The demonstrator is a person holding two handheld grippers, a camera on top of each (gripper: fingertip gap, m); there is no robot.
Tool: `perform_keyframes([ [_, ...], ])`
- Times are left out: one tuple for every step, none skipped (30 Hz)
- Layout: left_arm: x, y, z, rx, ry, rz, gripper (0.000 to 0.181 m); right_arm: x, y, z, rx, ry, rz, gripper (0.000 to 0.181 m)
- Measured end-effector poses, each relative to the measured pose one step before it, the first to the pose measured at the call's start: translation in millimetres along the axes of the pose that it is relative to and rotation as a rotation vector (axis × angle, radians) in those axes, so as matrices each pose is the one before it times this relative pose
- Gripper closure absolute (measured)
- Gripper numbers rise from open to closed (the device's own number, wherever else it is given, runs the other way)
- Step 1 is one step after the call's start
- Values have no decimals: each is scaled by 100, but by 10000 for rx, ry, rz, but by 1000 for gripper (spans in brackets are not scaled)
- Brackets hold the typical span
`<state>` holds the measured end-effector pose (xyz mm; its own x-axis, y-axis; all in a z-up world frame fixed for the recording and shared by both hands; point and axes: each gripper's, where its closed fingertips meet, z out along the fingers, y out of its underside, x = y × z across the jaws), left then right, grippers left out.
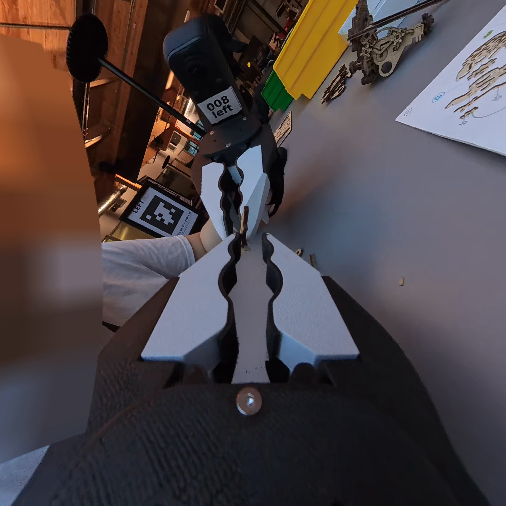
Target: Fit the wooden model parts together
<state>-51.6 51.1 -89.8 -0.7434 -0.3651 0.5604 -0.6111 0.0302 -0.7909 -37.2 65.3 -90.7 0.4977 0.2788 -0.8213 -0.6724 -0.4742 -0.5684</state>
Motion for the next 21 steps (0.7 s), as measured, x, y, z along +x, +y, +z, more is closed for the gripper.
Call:
perform_keyframes([
  [47, -113, -104, 91, 137, -168, 174, 38, 44, 8, -85, 72, -224, 167],
  [-65, -82, -101, 73, 48, -129, 174, -38, 110, -2, -126, 32, -299, 169],
  [-58, -24, -81, 37, 36, -91, 174, 213, 163, -5, -188, 199, -307, 166],
  [-109, 45, -49, -11, -1, -100, 174, 449, 92, -71, -172, 393, -476, 163],
  [-63, -13, -55, 27, 29, -103, 174, 596, 70, -141, -165, 525, -763, 158],
  [13, -101, -62, 87, 74, -103, 174, 568, -81, -192, -65, 558, -939, 150],
  [58, -98, -70, 93, 109, -145, 174, 554, -132, -240, -51, 602, -1103, 145],
  [-12, -45, -67, 45, 77, -174, 174, 394, -186, -272, -26, 602, -1237, 142],
  [-137, 34, -58, 3, -3, -145, 174, 159, -429, -319, 104, 552, -1342, 141],
  [-175, 56, -35, -4, -41, -111, 174, 111, -523, -342, 110, 612, -1472, 140],
  [-111, 81, 5, -26, -9, -102, 174, 332, -448, -342, -9, 794, -1549, 138],
  [-8, 114, 44, -54, 49, -116, 174, 285, -222, -262, -176, 755, -1598, 136],
  [76, 93, 72, -31, 99, -152, 174, 47, 9, -167, -314, 594, -1554, 136],
  [64, 71, 85, -9, 100, -180, 174, -120, -16, -77, -263, 527, -1442, 135],
  [33, 114, 85, -27, 83, -196, 174, -238, -103, -7, -192, 462, -1324, 135],
  [117, 90, 110, -18, 145, -198, 174, -316, -228, 3, -112, 407, -1125, 135],
  [161, 0, 75, 40, 182, -200, 174, -305, -306, 42, -39, 369, -939, 136],
  [111, -26, 63, 68, 150, -219, 174, -121, -181, 89, -124, 395, -757, 139],
  [63, 56, 49, 7, 133, -196, 174, -51, -88, 90, -171, 338, -601, 142],
  [5, 83, 53, -15, 80, -162, 174, -202, -242, 75, -34, 132, -439, 143],
  [-123, 82, 35, -13, 4, -151, 174, -212, -224, 75, -17, 27, -287, 147],
])
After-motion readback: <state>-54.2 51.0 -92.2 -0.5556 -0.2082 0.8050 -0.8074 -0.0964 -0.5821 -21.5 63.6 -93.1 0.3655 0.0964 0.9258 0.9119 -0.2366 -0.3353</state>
